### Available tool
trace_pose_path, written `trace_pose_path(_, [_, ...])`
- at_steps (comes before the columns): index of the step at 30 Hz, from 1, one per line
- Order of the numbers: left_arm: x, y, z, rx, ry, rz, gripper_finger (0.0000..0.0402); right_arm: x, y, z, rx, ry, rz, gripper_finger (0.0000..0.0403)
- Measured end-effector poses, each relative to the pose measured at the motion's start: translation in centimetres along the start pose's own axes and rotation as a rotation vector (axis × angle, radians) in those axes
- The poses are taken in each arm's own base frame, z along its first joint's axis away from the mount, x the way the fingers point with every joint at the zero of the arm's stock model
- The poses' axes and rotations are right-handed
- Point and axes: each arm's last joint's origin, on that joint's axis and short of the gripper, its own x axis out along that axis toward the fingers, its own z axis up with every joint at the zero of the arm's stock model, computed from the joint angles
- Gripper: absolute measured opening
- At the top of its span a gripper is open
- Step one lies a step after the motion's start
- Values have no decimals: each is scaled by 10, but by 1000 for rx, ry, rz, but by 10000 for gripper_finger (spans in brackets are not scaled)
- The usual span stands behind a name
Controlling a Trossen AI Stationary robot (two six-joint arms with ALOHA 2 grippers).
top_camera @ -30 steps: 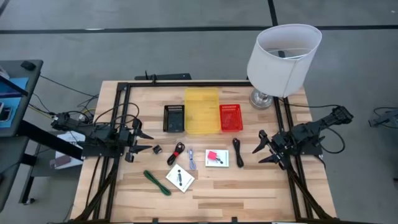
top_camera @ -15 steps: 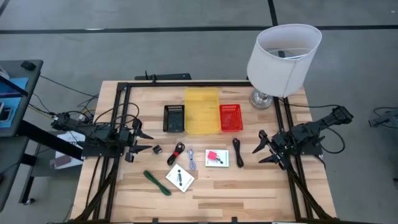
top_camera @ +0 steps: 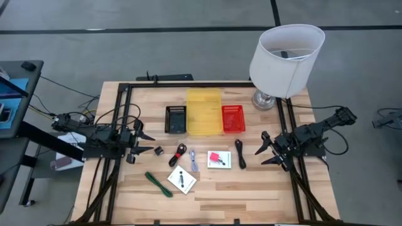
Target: Pick and place items into bin
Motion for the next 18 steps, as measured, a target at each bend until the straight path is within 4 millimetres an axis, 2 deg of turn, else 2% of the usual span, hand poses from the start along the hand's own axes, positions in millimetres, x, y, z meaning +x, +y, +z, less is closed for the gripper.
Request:
trace_pose_path(9, [0, 1, 1, 95, -9, 41, 158, 0, 0, 0, 0, 0, 0, 219])
trace_pose_path(18, [0, 2, 6, 66, -53, 79, 158, 0, 0, 0, 0, 0, 0, 219])
